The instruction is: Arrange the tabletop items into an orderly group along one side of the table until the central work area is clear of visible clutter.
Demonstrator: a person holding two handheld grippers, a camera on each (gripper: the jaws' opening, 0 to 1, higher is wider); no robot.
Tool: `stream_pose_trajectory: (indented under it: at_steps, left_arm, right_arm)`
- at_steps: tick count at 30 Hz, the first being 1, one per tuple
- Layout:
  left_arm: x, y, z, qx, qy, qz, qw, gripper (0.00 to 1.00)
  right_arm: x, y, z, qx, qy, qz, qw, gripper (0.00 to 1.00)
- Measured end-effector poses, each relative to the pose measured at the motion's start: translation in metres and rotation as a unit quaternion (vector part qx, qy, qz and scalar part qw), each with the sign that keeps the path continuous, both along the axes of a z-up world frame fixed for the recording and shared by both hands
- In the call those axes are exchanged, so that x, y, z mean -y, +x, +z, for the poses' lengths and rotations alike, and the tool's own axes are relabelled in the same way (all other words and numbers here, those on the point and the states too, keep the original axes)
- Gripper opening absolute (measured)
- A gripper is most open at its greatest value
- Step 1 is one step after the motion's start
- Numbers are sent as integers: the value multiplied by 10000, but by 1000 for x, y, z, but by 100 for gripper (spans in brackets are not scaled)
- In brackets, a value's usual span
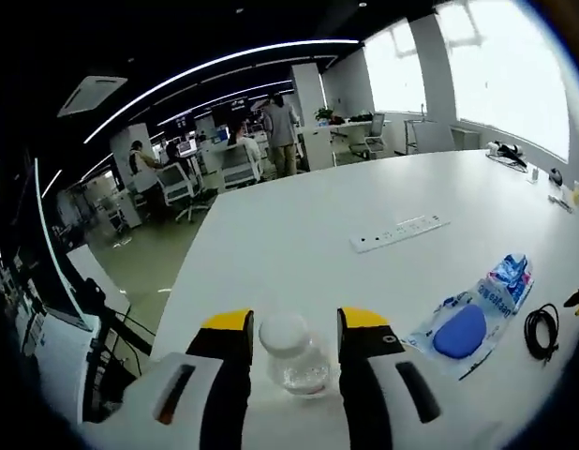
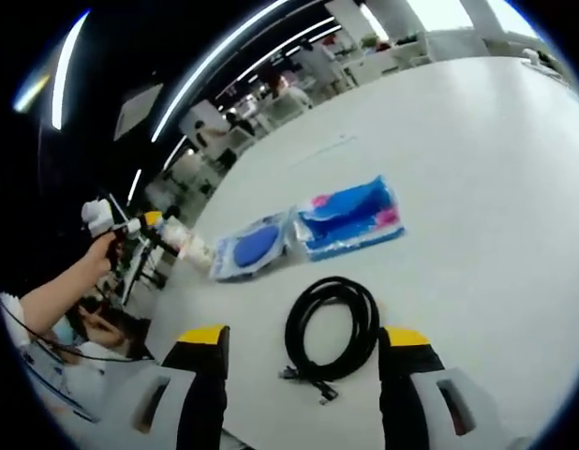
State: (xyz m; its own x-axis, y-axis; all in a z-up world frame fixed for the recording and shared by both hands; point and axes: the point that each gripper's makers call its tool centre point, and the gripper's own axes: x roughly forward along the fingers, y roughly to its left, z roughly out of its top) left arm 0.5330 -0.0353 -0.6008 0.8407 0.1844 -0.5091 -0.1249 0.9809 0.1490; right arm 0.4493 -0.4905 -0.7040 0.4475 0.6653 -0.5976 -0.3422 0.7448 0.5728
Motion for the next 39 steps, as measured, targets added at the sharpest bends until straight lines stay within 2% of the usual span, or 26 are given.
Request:
stream_pose_trajectory:
  at_steps: [4,8,10,12,21,27,34,39]
  left_arm:
    - [-2,-2,-3,168,-133,107,9997,29]
    - [-9,-5,-9,199,-298,202,9992,21]
    - [-8,-2,-9,323,-572,210,9976,20]
    - [-11,-2,-9,313,-680,296,9968,19]
    - [-3,-15,-7,178,-568,266,9979,19]
    - [-2,-23,4,265,-633,340,9971,18]
    - [8,-29,3,257,-752,341,9963,19]
    - [16,-31,-1,185,-717,286,9968,19]
  right_arm:
    - [4,0,-1,-33,5,-86,10000,65]
    - [6,-1,-2,-70,33,-170,9998,65]
    - [6,-1,-2,-104,80,-229,9997,64]
    - [5,-2,-2,-104,79,-223,9997,64]
    - [3,-2,2,-62,109,-227,9997,64]
    - [4,-4,1,-69,118,-228,9996,64]
    - [2,-5,2,-65,156,-219,9996,64]
    - [3,-5,2,-79,202,-254,9994,64]
